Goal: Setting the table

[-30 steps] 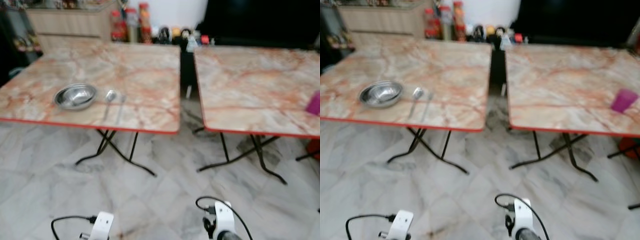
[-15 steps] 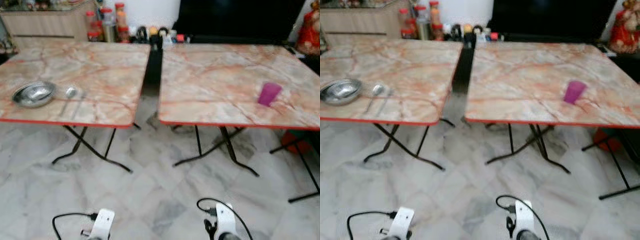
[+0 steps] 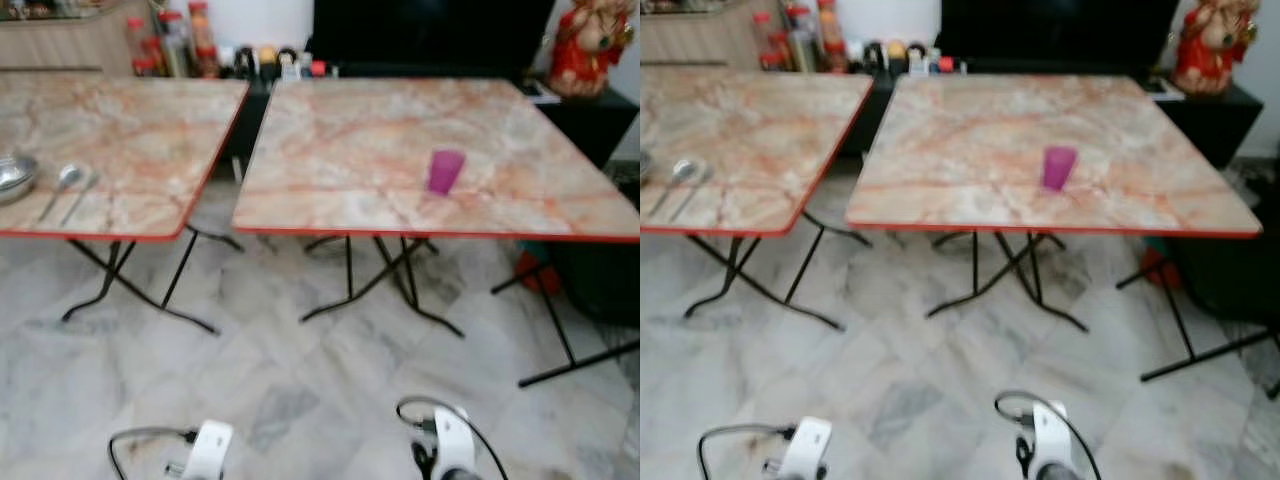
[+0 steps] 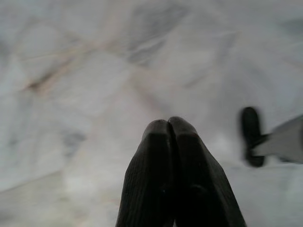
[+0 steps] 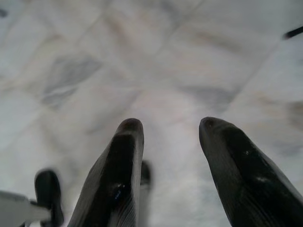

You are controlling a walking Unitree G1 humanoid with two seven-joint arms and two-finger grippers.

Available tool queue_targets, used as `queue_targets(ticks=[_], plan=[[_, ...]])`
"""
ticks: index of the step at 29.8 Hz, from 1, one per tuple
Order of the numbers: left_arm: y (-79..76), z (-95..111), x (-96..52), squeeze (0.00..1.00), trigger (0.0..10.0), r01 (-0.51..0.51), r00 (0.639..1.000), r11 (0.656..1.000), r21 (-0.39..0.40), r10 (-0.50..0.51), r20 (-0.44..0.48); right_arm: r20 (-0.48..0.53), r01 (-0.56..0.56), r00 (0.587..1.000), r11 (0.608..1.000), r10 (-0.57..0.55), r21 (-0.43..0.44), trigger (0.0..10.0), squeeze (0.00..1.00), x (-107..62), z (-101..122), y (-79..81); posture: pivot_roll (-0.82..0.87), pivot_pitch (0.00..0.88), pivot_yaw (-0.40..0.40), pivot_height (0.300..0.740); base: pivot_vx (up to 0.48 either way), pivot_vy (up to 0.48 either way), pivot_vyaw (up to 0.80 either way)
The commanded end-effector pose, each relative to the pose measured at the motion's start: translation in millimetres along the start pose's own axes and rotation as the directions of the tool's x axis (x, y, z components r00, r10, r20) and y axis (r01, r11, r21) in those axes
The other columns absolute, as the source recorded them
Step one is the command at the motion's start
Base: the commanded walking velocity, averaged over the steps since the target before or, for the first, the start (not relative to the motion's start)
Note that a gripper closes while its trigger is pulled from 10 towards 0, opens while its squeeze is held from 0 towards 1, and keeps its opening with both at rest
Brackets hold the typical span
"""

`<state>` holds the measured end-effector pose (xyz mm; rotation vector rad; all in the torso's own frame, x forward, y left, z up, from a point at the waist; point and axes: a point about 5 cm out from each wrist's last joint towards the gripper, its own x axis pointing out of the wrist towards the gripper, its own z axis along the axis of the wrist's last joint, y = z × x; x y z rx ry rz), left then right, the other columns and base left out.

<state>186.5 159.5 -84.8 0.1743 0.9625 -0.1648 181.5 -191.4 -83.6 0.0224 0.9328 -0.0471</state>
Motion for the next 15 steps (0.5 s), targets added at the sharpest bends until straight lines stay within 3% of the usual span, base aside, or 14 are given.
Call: queue_targets(ticks=[1, 15], plan=[[12.6, -3.9, -1.6, 0.0, 10.0, -0.034, 0.999, 0.999, 0.001, 0.034, -0.018, 0.02, -0.023, 1.0, 1.0, 0.022, 0.004, 10.0, 0.0, 1.7, 5.6, 8.9, -0.05, 0.0, -0.032, 0.74, 0.0, -0.416, 0.0], [12.9, -5.0, -1.9, 0.0, 10.0, -0.037, 0.999, 0.999, -0.005, 0.037, -0.016, 0.023, -0.023, 0.999, 1.0, 0.023, 0.002, 10.0, 0.0, 1.8, 6.7, 8.8, -0.04, 0.0, -0.035, 0.74, 0.0, -0.416, 0.0]])
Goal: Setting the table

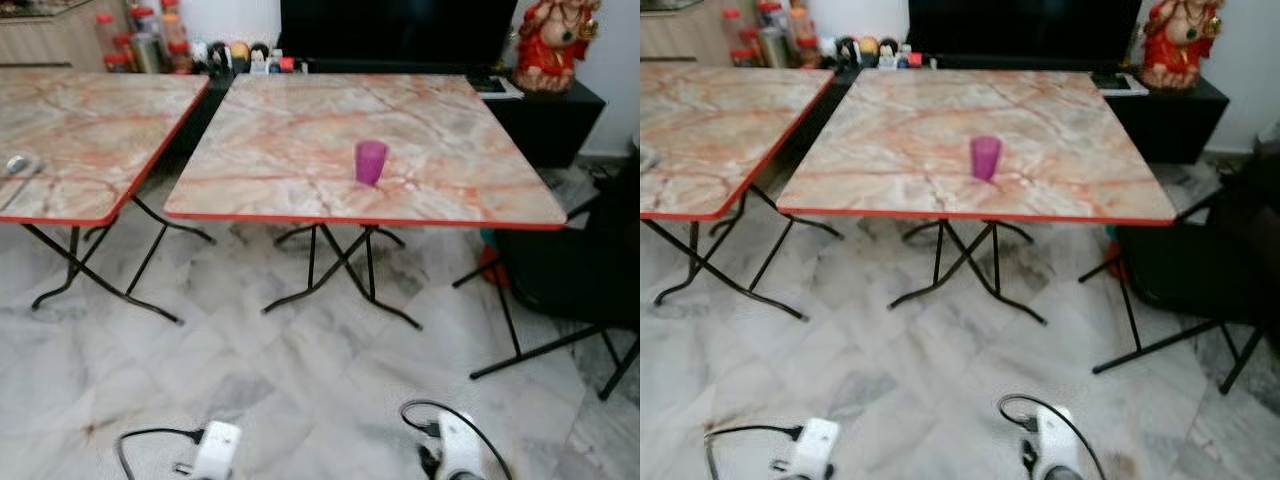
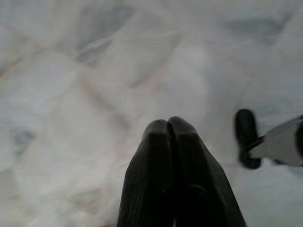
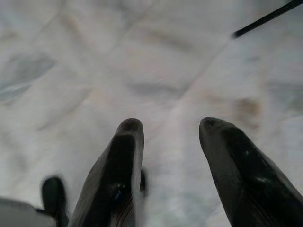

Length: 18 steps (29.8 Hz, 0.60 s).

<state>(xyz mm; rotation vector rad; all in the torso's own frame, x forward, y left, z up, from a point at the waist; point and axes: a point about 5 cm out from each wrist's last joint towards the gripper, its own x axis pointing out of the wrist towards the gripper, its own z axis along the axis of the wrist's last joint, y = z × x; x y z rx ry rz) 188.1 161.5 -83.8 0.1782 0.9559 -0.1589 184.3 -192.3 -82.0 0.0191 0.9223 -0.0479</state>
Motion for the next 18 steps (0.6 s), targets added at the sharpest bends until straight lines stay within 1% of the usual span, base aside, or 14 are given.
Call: queue_targets(ticks=[1, 9, 12, 13, 15, 18], plan=[[10.6, -6.5, -1.9, 0.0, 10.0, -0.03, 0.999, 1.0, -0.006, 0.03, -0.022, 0.012, -0.025, 1.0, 1.0, 0.025, 0.004, 10.0, 0.0, 1.4, 3.4, 9.5, -0.04, 0.0, -0.035, 0.74, 0.0, -0.416, 0.0], [11.8, -9.0, -2.5, 0.0, 10.0, -0.035, 0.999, 0.999, -0.009, 0.034, -0.027, 0.012, -0.026, 1.0, 1.0, 0.026, 0.003, 10.0, 0.0, 1.4, 3.4, 9.5, -0.04, 0.0, -0.036, 0.74, 0.0, -0.412, 0.0], [12.8, -9.5, -2.6, 0.0, 10.0, -0.05, 0.998, 0.999, -0.011, 0.05, -0.032, 0.012, -0.027, 1.0, 1.0, 0.027, 0.002, 10.0, 0.0, 1.5, 3.7, 9.4, -0.04, 0.0, -0.038, 0.74, 0.0, 0.0, 0.0], [12.9, -10.0, -2.7, 0.0, 10.0, -0.049, 0.998, 0.998, -0.031, 0.048, -0.031, 0.012, -0.028, 1.0, 1.0, 0.028, 0.0, 10.0, 0.0, 1.4, 3.6, 9.5, -0.04, 0.0, -0.038, 0.74, 0.0, 0.0, 0.0], [13.3, -10.0, -2.8, 0.0, 10.0, -0.049, 0.998, 0.998, -0.03, 0.048, -0.029, 0.012, -0.028, 1.0, 1.0, 0.028, 0.0, 10.0, 0.0, 1.5, 3.9, 9.6, -0.04, 0.0, -0.04, 0.74, 0.0, 0.0, 0.0], [15.3, -10.0, -3.4, 0.0, 10.0, -0.061, 0.998, 0.997, -0.05, 0.061, -0.011, 0.013, -0.03, 0.999, 1.0, 0.03, -0.002, 10.0, 0.0, 1.6, 4.1, 9.9, -0.04, 0.0, -0.04, 0.74, 0.0, 0.0, 0.0]])
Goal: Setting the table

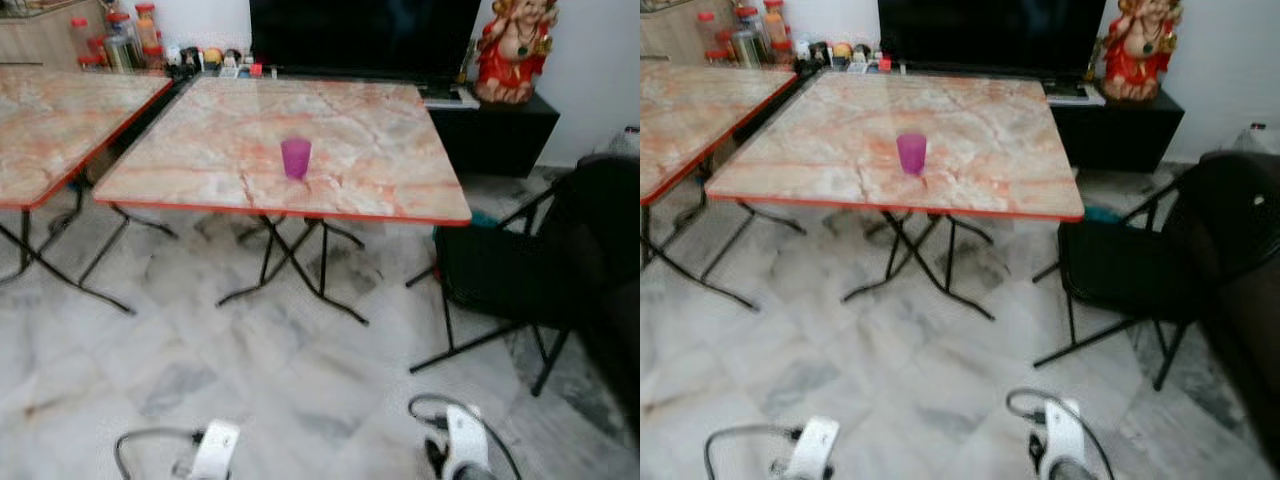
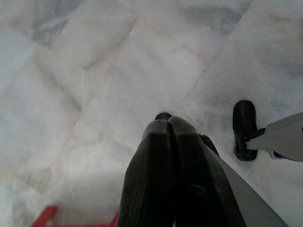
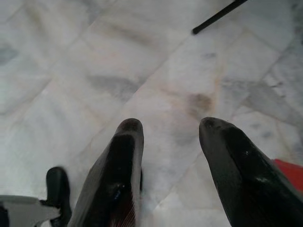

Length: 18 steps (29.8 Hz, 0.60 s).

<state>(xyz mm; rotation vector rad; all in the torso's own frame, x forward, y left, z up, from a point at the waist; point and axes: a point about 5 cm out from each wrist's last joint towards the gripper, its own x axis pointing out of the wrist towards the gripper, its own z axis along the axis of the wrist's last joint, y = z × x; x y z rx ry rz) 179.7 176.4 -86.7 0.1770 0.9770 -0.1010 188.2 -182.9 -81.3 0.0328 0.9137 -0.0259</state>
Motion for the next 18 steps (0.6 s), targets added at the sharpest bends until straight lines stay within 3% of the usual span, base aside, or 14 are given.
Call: queue_targets(ticks=[1, 6, 14, 18], plan=[[3.0, 1.7, -0.2, 0.0, 10.0, -0.013, 1.0, 0.999, -0.032, 0.014, 0.018, 0.005, -0.005, 1.0, 1.0, 0.005, -0.005, 10.0, 0.0, 0.2, 1.1, 0.3, -0.04, 0.0, -0.042, 0.74, 0.0, 0.0, 0.0], [3.4, 1.2, -0.2, 0.0, 10.0, -0.017, 1.0, 0.999, -0.036, 0.018, 0.013, 0.005, -0.006, 1.0, 1.0, 0.006, -0.005, 10.0, 0.0, 0.2, 1.4, 0.2, -0.04, 0.0, -0.043, 0.74, 0.0, 0.0, 0.0], [5.5, 4.0, 0.0, 0.0, 10.0, -0.037, 0.999, 0.997, -0.064, 0.038, 0.029, 0.012, -0.018, 1.0, 1.0, 0.018, -0.005, 10.0, 0.0, 0.8, 4.1, 1.9, -0.03, 0.0, -0.052, 0.74, 0.334, 0.0, 0.0], [5.4, 5.0, 0.2, 0.0, 10.0, -0.036, 0.999, 0.997, -0.064, 0.038, 0.03, 0.008, -0.023, 1.0, 1.0, 0.023, -0.003, 10.0, 0.0, 1.1, 4.5, 2.7, -0.03, 0.0, -0.053, 0.74, 0.354, 0.0, -0.6]])
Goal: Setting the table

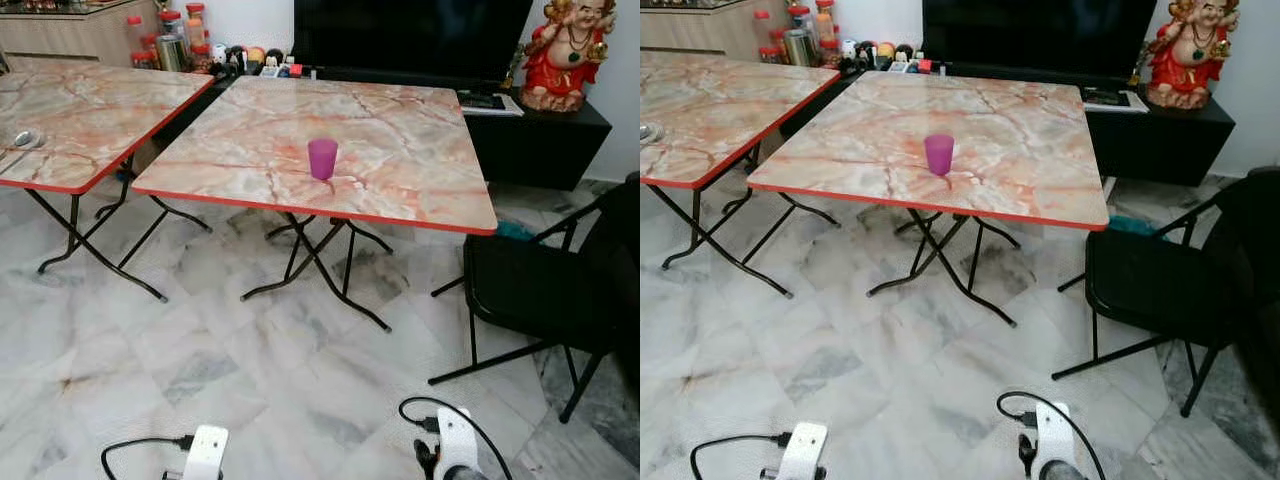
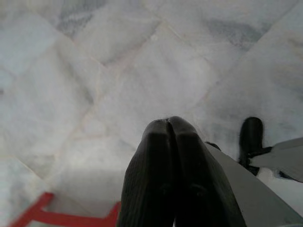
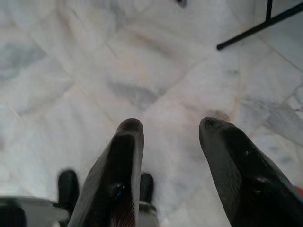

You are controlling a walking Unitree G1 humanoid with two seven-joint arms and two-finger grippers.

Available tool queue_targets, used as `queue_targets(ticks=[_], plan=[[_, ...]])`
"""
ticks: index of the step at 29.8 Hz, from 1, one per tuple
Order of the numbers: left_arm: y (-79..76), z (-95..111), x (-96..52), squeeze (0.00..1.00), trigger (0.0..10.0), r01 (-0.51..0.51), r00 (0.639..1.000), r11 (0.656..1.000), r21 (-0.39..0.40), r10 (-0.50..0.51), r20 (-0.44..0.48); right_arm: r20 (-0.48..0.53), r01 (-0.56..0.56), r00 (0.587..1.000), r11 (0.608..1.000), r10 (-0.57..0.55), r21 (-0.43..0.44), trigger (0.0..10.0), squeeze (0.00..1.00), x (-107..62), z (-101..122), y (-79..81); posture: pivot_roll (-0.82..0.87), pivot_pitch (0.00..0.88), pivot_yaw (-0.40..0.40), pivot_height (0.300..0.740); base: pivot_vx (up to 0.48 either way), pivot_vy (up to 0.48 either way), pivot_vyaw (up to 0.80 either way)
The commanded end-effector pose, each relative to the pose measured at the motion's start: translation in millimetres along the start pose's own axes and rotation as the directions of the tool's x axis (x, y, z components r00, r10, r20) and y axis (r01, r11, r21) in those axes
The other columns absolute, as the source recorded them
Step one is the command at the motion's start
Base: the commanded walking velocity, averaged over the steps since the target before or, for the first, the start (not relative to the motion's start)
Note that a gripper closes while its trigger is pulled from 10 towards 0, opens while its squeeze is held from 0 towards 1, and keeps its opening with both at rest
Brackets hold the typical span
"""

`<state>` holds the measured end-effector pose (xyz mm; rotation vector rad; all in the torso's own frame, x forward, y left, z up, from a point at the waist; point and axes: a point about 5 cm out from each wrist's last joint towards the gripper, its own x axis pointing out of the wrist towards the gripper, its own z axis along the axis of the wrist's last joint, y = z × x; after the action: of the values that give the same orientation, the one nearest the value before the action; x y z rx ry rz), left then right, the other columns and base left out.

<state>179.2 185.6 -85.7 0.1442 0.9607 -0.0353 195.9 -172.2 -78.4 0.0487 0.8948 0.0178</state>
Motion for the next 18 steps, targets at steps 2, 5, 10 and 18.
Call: queue_targets(ticks=[2, 5, 10, 18], plan=[[-4.3, 6.4, 1.3, 0.0, 10.0, 0.008, 1.0, 1.0, -0.005, -0.007, 0.017, -0.007, 0.024, 1.0, 1.0, -0.024, -0.004, 10.0, 0.0, -1.5, -2.5, -8.0, -0.04, 0.0, -0.049, 0.74, 0.358, 0.0, 0.0], [-4.6, 5.9, 1.3, 0.0, 10.0, 0.009, 1.0, 1.0, -0.004, -0.009, 0.015, -0.006, 0.022, 1.0, 1.0, -0.022, -0.007, 10.0, 0.0, -1.5, -2.6, -7.1, -0.04, 0.0, -0.047, 0.74, 0.364, 0.0, 0.0], [-4.5, 5.4, 1.2, 0.0, 10.0, 0.01, 1.0, 1.0, 0.0, -0.01, 0.012, -0.007, 0.019, 1.0, 1.0, -0.019, -0.009, 10.0, 0.0, -1.6, -3.8, -6.1, -0.03, 0.0, -0.048, 0.74, 0.367, 0.0, 0.0], [-5.5, 4.8, 1.2, 0.0, 10.0, 0.01, 1.0, 1.0, -0.003, -0.01, 0.01, -0.008, 0.019, 1.0, 1.0, -0.019, -0.011, 10.0, 0.0, -1.8, -4.5, -6.1, -0.03, 0.0, -0.051, 0.74, 0.37, 0.0, 0.0]])
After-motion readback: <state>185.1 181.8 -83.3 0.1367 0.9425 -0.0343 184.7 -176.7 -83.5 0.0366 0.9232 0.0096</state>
